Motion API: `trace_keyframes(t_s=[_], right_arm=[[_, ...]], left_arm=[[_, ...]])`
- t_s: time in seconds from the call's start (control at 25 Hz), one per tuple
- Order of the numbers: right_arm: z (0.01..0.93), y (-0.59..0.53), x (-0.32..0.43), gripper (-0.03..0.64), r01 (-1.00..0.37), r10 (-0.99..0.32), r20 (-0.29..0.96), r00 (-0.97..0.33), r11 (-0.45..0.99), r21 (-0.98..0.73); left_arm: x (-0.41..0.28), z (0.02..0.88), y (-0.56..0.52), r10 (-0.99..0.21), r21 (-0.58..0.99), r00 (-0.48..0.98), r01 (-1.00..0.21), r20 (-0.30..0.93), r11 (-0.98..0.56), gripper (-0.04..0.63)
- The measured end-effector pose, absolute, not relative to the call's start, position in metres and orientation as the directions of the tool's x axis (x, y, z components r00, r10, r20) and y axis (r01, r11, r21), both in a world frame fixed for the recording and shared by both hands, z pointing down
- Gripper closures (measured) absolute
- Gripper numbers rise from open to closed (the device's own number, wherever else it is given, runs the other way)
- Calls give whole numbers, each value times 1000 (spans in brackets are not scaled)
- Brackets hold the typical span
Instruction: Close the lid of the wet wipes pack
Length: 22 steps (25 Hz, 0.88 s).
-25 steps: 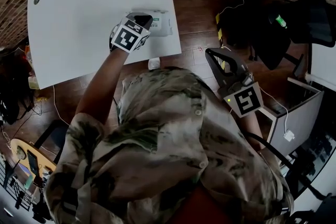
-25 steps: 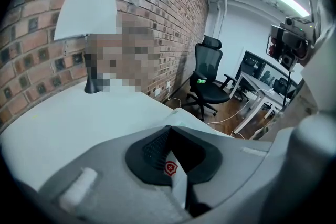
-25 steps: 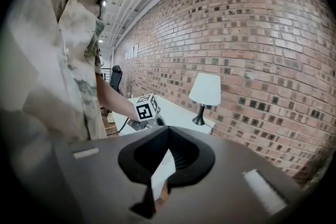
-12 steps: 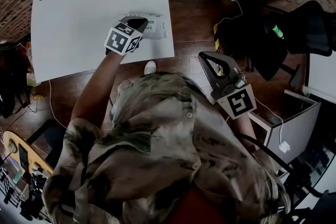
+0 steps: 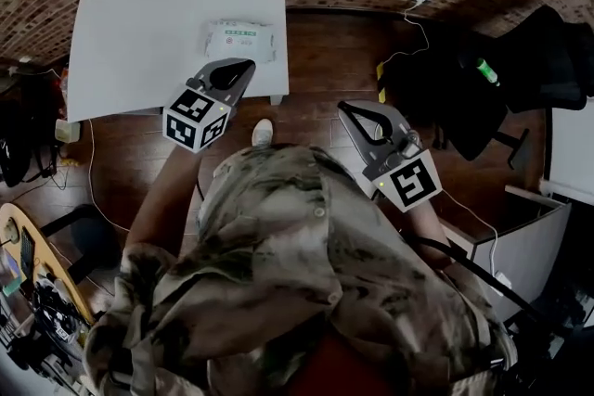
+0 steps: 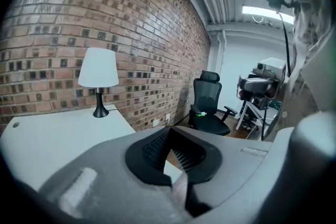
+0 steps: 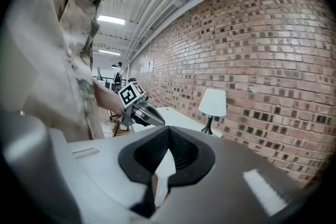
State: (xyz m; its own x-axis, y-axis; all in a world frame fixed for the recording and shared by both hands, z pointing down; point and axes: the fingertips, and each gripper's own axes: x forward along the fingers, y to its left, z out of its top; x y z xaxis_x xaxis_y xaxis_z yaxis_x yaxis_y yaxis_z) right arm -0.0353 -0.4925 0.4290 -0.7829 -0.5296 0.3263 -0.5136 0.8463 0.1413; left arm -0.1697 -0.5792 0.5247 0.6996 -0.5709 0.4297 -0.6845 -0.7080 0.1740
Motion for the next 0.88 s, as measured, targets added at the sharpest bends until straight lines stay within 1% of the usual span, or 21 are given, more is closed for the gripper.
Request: trace_keyframes(t_s=[0.12,0.2,0.36,0.52,0.68,0.88], right_arm=[[427,-471,-24,611,-474,-491,306,-816,870,134],[429,-455,-16,611,-446,-463,300,-834,886,127],[439,-421,-8,611,-389,-399,290,-870,916,93],[444,-389,-7,611,-334,-339,296,-893,940,69],[438,-365,-7,611,-312,-313,294,-903,949,52],[422,-334,-25,611,-270,-283,280,-918,959,83]], left_arm=[[-153,501,-531,-570,196,712,-679,410,-707,594],[-145,485,-498,-590,204,707,-691,389,-694,595],[-137,451,-431,-647,179,682,-723,342,-667,595],[-126,419,-368,-655,178,681,-725,326,-665,594],[-118,394,-327,-665,154,682,-724,304,-673,595],[-117,371,-292,-682,112,679,-726,271,-678,595]])
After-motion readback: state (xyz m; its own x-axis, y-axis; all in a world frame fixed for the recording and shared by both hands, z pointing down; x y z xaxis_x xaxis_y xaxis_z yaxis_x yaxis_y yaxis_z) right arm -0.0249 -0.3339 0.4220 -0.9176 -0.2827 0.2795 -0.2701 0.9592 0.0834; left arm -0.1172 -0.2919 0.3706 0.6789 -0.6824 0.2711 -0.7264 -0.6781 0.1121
